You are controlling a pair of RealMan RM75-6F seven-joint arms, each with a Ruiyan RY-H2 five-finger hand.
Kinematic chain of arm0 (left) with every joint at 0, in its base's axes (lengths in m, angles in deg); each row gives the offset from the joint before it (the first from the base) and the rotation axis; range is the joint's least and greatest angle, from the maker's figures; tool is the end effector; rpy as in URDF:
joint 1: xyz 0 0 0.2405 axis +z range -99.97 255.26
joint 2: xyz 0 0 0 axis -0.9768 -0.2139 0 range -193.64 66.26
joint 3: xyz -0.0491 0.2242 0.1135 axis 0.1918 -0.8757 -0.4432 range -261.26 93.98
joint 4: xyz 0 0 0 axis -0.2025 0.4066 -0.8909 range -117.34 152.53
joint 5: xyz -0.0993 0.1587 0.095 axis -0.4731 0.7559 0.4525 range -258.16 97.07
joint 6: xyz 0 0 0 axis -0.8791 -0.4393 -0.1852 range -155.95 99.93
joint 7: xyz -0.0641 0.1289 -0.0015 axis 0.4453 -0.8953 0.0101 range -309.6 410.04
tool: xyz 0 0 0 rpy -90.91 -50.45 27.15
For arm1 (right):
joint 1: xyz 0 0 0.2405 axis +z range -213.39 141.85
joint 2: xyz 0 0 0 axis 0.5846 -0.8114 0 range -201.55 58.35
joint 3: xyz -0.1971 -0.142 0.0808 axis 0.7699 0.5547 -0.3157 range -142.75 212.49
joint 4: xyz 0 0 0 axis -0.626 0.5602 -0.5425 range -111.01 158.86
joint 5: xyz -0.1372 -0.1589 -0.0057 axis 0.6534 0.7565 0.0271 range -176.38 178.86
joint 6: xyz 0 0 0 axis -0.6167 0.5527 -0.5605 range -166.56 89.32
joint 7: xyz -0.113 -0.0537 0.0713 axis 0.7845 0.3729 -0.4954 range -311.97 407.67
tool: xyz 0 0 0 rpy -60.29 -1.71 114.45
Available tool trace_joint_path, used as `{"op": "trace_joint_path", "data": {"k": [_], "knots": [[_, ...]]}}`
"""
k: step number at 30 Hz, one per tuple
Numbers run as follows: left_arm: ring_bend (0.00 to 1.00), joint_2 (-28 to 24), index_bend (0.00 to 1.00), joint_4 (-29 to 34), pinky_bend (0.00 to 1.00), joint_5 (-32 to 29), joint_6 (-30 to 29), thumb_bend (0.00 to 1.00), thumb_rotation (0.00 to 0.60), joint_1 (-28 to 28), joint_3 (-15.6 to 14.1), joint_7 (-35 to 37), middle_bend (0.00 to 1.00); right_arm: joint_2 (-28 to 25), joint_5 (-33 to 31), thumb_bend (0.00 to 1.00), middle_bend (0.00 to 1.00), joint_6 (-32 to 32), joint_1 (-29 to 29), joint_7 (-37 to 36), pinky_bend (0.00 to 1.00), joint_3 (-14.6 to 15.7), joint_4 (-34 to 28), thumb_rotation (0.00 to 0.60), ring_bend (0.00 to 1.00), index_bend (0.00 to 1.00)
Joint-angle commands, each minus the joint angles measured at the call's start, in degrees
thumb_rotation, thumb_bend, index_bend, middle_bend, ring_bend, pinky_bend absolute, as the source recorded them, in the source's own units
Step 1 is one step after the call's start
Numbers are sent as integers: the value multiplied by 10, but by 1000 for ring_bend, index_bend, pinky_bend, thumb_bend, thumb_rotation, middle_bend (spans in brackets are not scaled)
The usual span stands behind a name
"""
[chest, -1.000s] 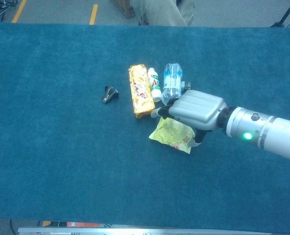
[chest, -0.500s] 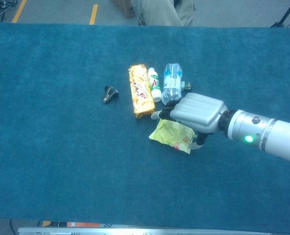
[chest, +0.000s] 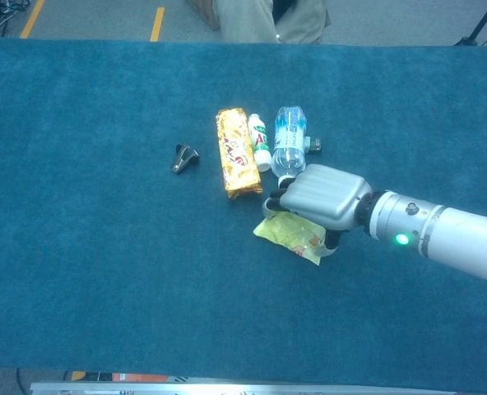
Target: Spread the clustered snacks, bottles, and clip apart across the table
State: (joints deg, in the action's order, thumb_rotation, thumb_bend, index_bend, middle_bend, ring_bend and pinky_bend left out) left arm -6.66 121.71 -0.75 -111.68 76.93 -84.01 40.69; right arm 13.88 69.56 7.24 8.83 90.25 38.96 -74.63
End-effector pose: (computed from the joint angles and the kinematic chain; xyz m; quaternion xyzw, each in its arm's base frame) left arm -0.3105 0.1432 0.1735 -0.5831 -0.4317 -0.2945 0.6220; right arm -0.1420 -0.2433 -0.0576 0.9136 -0.2115 0.2136 0.2737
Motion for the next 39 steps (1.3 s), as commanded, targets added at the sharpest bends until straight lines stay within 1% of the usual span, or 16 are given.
{"op": "trace_joint_path", "data": {"k": [1,2,4,6,11,13,18,19,21,23,24,26,28,30,32,39], "knots": [[35,2,0,-1,73,0,3,363,600,-1,0,0,39,6,7,0,427,11,-6,-4,503,4,4,600,389,513],[35,2,0,-1,73,0,3,363,600,-2,0,0,39,7,10,0,457,14,-7,-8,544,4,4,600,431,561],[35,3,0,-2,73,0,4,362,600,-2,0,1,39,6,16,0,485,17,-10,-17,589,6,0,600,469,598],[35,3,0,-3,73,-1,3,362,600,-1,1,1,39,1,27,0,503,21,-11,-25,613,8,-7,600,492,615],[35,2,0,-3,73,-4,4,363,600,-1,1,2,39,-20,64,0,508,25,-15,-68,622,10,-50,600,500,618],[35,3,0,-4,73,-4,6,363,600,-1,1,2,39,-31,83,0,508,21,-14,-82,622,17,-71,600,499,618],[35,3,0,-4,73,-3,5,363,600,-1,0,3,39,-48,108,0,505,5,-10,-69,622,40,-99,600,484,611],[35,3,0,-5,73,-3,5,363,600,0,1,3,39,-52,106,0,491,1,-10,-63,618,43,-102,600,465,582],[35,3,0,-5,73,-3,5,363,600,0,0,3,39,-56,99,0,444,-2,-9,-53,594,45,-105,600,417,477],[35,4,0,-7,73,-2,5,363,600,0,0,4,39,-60,86,0,380,-5,-7,-44,541,45,-107,600,348,331],[35,4,0,-7,73,-2,6,363,600,0,0,5,39,-62,81,0,361,-7,-7,-41,527,45,-107,600,328,290],[35,4,0,-7,73,-2,6,363,600,-1,0,5,39,-66,75,0,304,-9,-5,-38,490,45,-111,600,272,164],[35,4,0,-7,73,-1,6,363,600,-1,1,5,39,-71,75,0,271,-7,-5,-41,473,45,-116,600,246,92],[35,5,0,-7,73,-1,5,363,600,0,1,5,39,-76,80,0,258,-4,-7,-50,468,43,-121,600,237,62],[35,4,0,-7,73,0,5,362,600,0,0,5,39,-85,84,0,248,5,-9,-71,464,34,-127,600,231,38],[35,4,0,-9,73,4,2,363,600,1,0,8,39,-107,81,0,248,52,-21,-143,464,-16,-112,600,229,38]]}}
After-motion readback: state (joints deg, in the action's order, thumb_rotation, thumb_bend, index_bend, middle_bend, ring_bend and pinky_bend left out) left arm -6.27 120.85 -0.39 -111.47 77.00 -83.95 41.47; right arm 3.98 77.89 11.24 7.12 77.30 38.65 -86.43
